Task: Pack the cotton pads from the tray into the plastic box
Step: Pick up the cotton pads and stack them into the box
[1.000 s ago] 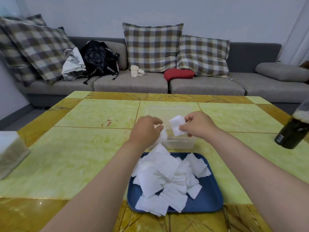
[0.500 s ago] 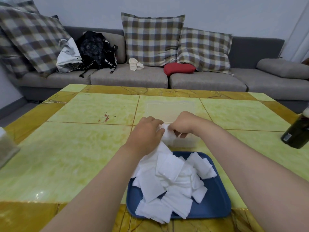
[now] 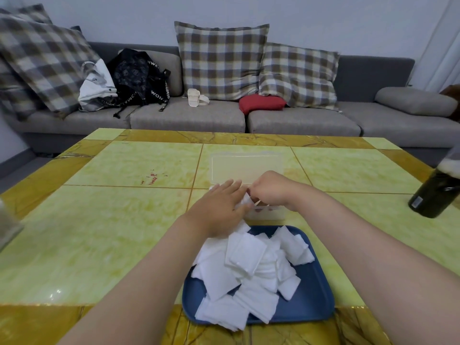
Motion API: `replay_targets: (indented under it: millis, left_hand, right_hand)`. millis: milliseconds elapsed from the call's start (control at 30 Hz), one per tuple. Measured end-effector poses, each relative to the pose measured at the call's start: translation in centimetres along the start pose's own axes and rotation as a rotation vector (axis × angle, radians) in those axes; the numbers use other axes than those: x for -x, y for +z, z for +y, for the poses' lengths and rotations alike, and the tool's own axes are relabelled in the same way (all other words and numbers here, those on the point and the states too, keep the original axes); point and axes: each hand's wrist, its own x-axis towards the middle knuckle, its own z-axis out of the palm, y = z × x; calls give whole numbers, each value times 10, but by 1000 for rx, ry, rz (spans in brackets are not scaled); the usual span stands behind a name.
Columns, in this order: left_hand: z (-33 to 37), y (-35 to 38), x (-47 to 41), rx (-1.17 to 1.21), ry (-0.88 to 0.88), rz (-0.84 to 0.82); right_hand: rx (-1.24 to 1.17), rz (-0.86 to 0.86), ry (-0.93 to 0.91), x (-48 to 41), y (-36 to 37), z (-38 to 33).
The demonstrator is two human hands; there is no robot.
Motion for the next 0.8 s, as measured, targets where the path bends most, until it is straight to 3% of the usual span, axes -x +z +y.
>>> replay_targets:
  millis: [233,467,567,800]
  left_hand:
    - [0,-17,30,170,-38,364]
    - [12,-23,66,399,-205,148]
    - [18,-24,76,403,-214,112]
    - [24,-30,81,657,-232,120]
  right_hand:
    - [80,184,-189,49,-16,-6]
    - [291,-146,-210,100,10,1]
    - [309,-119,-229,103,21,10]
    - [-48,-53,-258,107,5,18]
